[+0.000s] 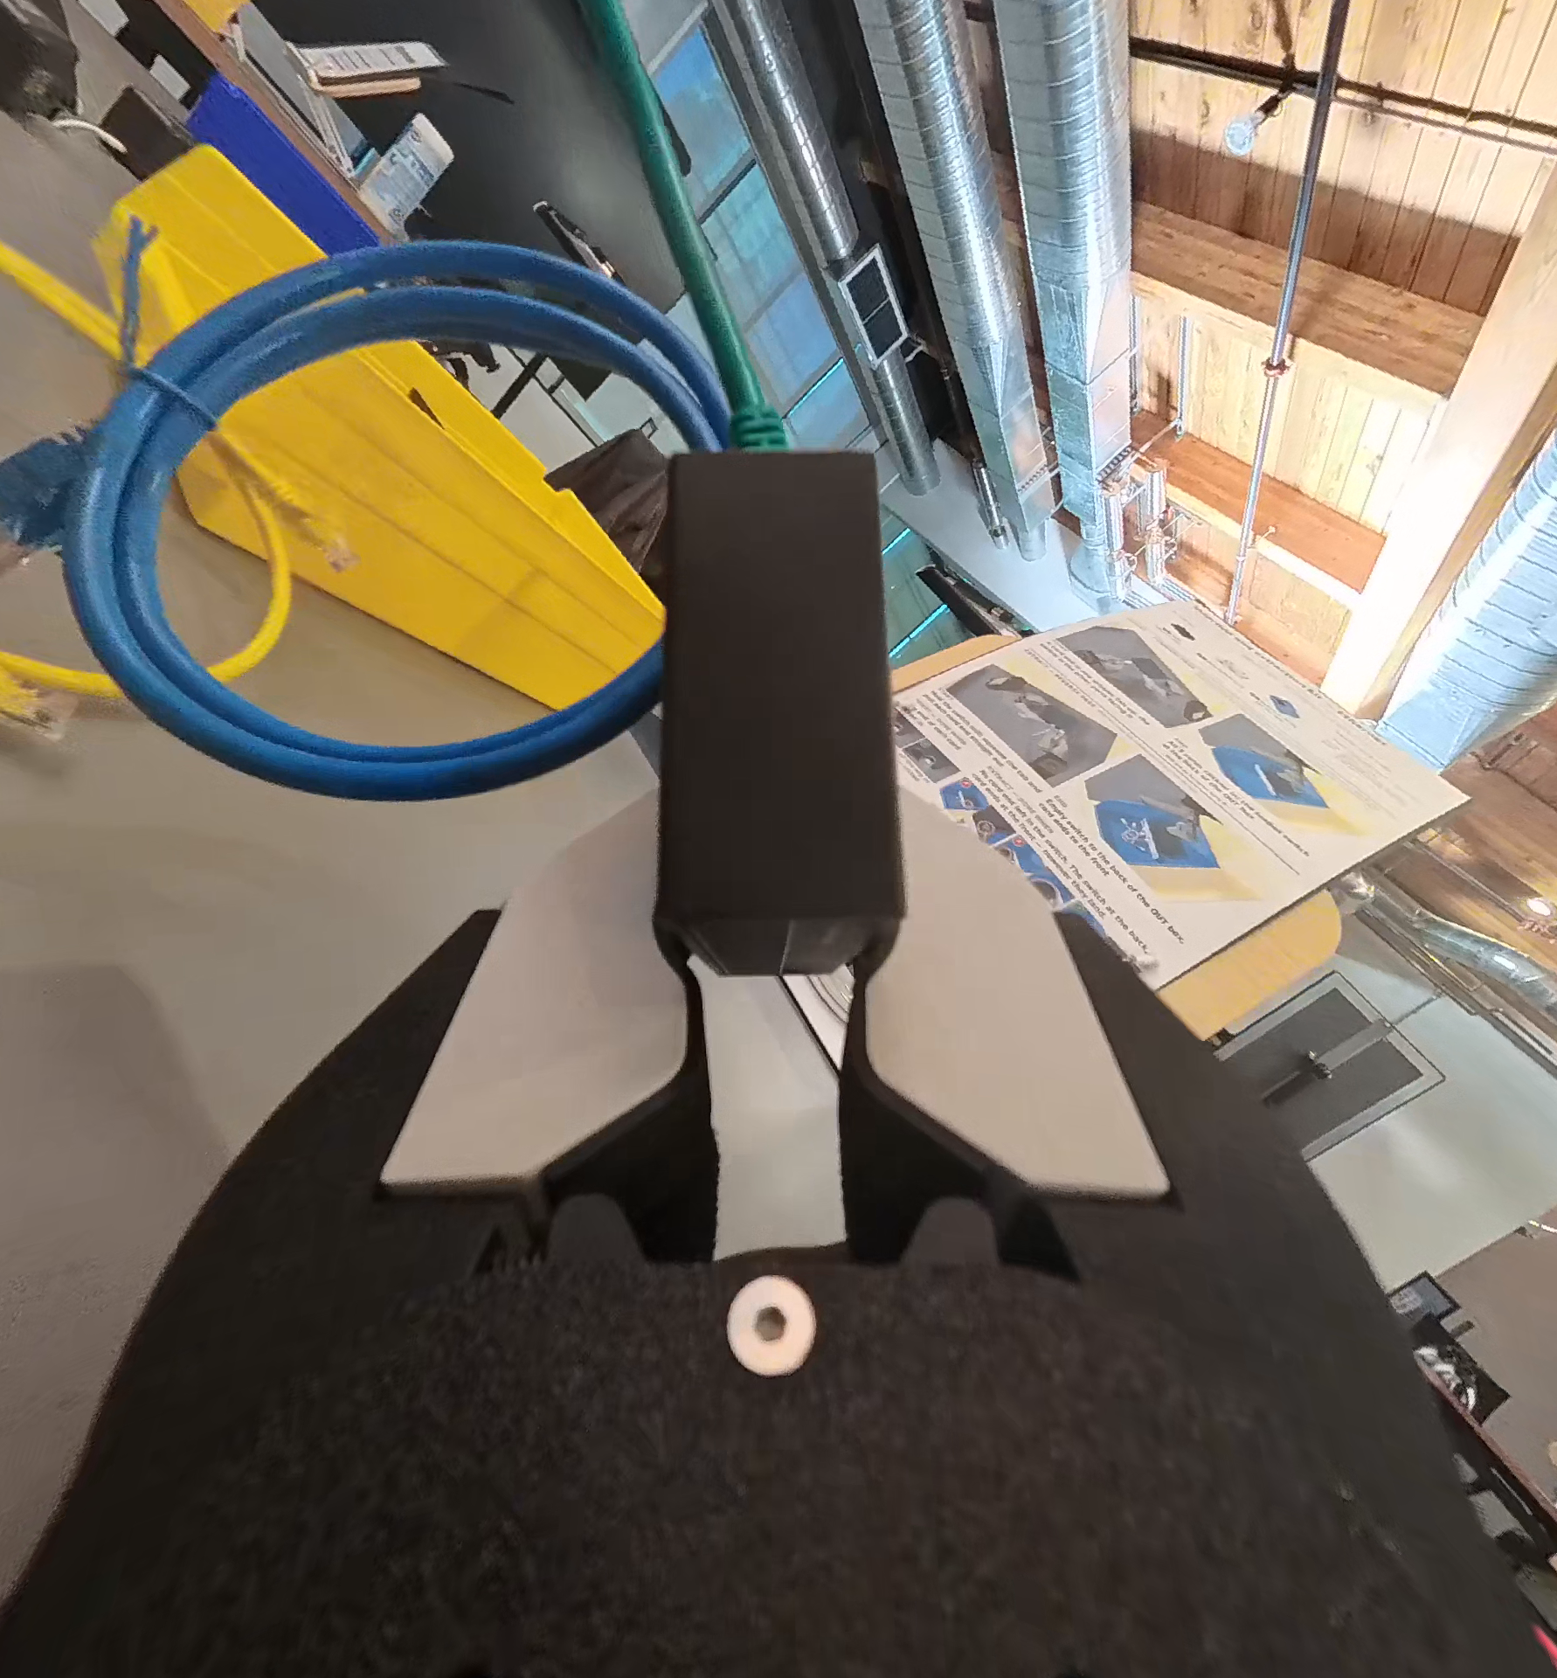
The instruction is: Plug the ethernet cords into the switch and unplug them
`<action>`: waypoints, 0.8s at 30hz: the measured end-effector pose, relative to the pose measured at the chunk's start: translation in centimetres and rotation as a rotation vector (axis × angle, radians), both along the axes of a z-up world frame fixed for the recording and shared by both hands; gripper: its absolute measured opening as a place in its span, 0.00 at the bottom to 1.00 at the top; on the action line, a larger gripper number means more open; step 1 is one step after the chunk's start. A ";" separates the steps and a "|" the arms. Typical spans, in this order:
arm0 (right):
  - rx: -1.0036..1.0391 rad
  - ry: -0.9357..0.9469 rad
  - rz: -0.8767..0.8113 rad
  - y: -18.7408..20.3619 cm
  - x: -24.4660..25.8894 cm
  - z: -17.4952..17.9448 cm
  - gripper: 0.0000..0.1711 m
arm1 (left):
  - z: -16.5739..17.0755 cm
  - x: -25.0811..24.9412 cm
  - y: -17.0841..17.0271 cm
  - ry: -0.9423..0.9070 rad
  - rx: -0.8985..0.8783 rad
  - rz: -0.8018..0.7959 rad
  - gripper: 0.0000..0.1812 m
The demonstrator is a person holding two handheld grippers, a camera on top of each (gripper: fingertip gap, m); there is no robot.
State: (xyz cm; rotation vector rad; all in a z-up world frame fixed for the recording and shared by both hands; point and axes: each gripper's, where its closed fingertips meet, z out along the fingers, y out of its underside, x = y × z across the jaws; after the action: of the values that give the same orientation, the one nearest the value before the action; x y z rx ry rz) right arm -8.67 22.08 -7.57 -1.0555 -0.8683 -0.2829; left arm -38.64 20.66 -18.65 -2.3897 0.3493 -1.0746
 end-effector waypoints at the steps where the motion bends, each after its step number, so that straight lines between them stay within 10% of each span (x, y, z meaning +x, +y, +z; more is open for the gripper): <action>1: -0.003 0.006 -0.002 0.1 0.1 0.0 0.18 | -0.4 0.0 -0.1 0.024 -0.002 -0.007 0.06; 10: -0.034 0.019 0.000 0.5 0.3 -0.5 0.18 | 0.0 -1.0 0.7 0.312 0.247 -0.123 0.20; 24: -0.022 0.064 -0.030 0.8 1.5 0.3 0.18 | 0.7 12.7 -2.9 0.297 0.428 -0.532 0.21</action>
State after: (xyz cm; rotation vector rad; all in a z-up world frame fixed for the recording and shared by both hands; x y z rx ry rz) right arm -7.17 22.91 -7.30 -1.0935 -0.7998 -0.2639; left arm -25.91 17.74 -17.95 -2.1011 1.2398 -0.7393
